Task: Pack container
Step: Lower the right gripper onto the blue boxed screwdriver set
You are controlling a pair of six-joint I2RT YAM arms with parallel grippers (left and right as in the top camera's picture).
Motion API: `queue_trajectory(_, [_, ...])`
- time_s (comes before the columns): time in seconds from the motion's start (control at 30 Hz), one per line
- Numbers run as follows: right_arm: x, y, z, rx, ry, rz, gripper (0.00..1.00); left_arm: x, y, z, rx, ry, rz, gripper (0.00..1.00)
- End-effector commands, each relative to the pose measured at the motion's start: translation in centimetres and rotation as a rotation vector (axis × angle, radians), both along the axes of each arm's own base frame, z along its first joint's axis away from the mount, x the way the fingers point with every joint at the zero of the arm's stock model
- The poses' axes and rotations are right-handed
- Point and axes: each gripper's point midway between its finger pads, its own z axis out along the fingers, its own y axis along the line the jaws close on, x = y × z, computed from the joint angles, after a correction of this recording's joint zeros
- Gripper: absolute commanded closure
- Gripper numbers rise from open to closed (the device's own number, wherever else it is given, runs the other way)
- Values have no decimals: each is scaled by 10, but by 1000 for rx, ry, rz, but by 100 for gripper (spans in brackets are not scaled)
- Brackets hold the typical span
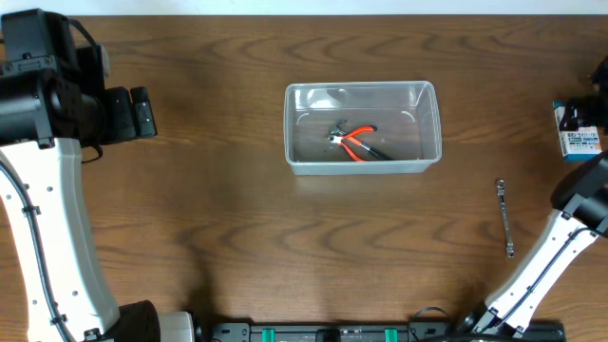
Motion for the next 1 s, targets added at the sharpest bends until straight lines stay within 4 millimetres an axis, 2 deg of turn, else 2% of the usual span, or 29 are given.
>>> queue_trajectory(0.0, [-7, -4, -12, 11, 25, -12, 1, 2, 2, 4, 0, -15, 12, 2])
queue_trajectory(0.5, [-8, -14, -13, -12, 22, -25, 1, 2, 1, 4, -1, -14, 12, 2])
queue_trajectory(0.97, [-14, -16, -21, 9, 32, -20, 1, 2, 1, 4, -1, -14, 12, 2])
